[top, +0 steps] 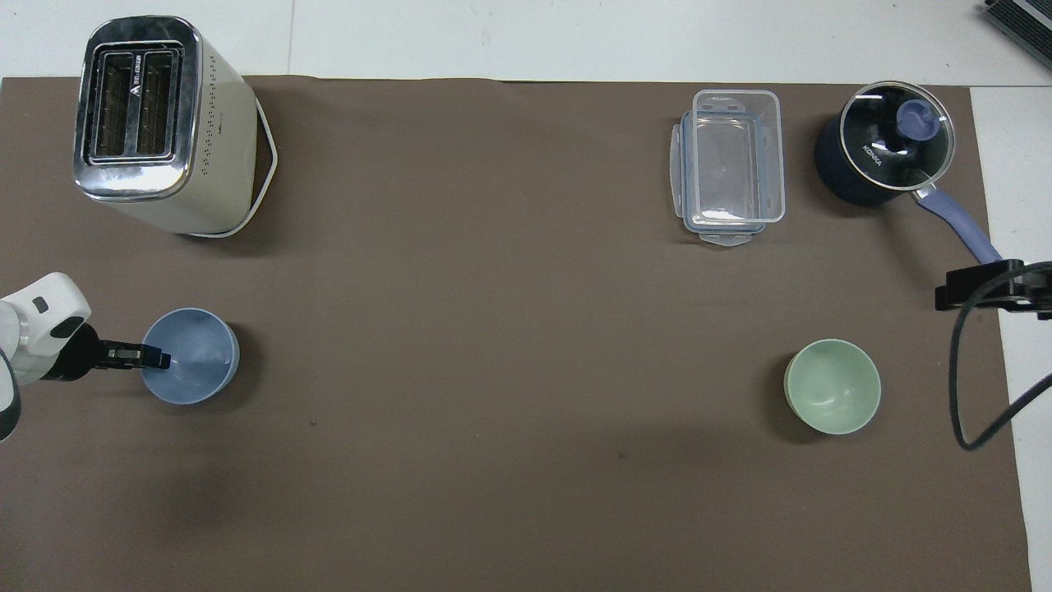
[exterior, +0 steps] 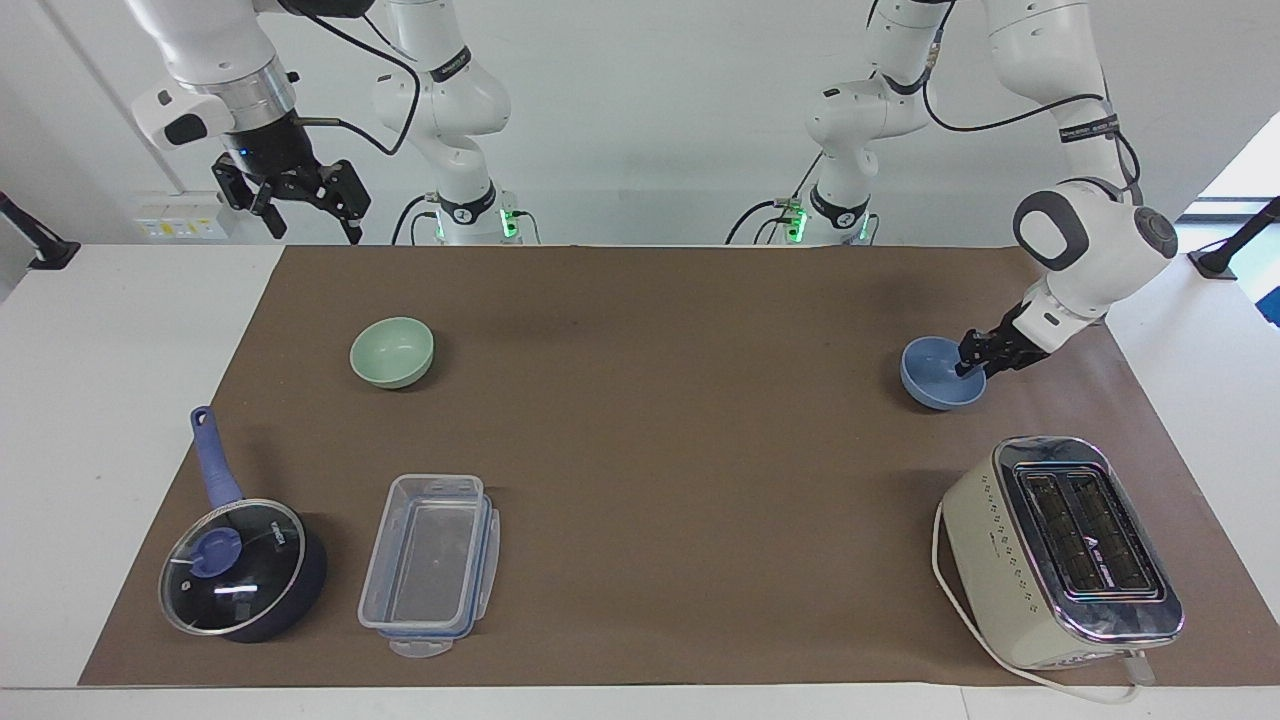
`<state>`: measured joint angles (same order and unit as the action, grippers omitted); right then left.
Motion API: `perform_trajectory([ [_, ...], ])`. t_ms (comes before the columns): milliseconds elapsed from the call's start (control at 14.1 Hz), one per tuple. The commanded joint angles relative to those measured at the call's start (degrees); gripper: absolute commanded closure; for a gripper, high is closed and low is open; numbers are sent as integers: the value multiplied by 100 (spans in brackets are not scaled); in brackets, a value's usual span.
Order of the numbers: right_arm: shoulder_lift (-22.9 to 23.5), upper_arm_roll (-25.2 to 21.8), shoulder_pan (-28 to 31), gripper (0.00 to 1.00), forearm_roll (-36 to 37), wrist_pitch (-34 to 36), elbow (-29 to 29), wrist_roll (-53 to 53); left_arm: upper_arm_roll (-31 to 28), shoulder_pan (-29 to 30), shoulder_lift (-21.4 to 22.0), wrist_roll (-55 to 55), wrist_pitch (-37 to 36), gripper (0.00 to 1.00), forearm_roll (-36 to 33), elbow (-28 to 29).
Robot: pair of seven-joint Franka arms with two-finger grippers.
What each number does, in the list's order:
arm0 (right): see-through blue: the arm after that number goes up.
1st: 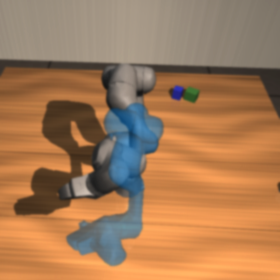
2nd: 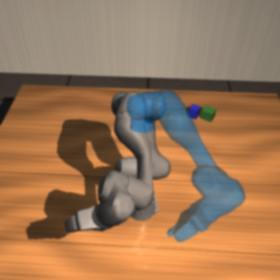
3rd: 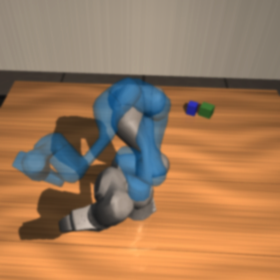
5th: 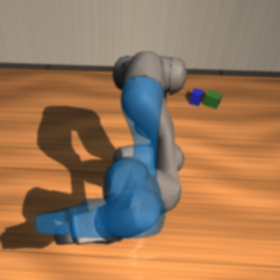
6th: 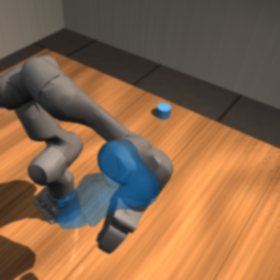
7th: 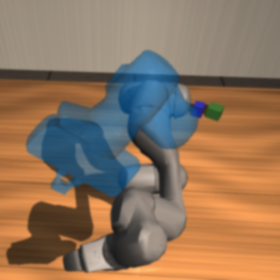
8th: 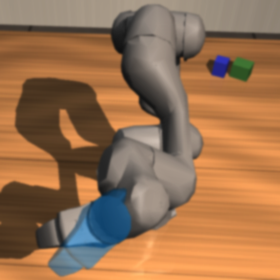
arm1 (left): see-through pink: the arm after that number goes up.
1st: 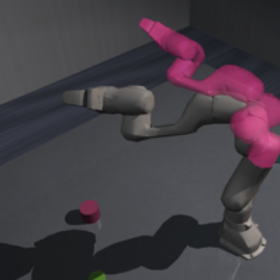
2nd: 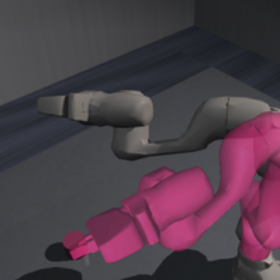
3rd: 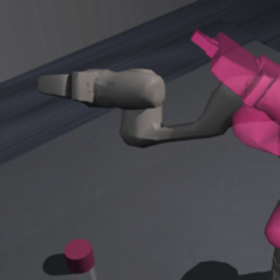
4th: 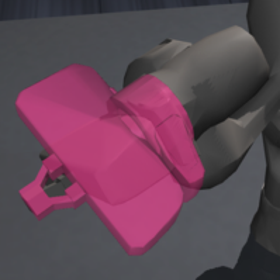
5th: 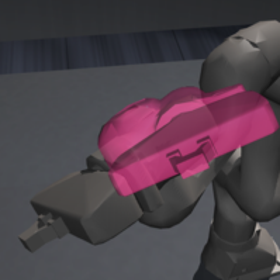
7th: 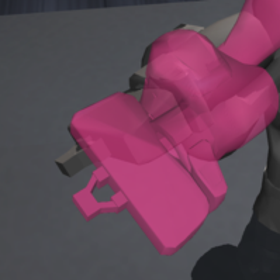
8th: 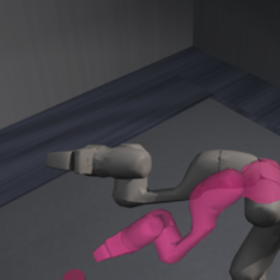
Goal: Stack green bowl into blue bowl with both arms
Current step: 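Reach the left gripper to the blue bowl rim and grasp it, then slide the blue bowl with the left gripper toward the table center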
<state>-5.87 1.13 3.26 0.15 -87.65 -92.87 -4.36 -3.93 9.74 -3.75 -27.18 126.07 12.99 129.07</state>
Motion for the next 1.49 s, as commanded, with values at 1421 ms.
perform_trajectory([
  [1421, -64, 19, 52, 0, -120, 29, -38, 67, 85, -2351, 867, 2644, 75, 100, -271, 84],
])
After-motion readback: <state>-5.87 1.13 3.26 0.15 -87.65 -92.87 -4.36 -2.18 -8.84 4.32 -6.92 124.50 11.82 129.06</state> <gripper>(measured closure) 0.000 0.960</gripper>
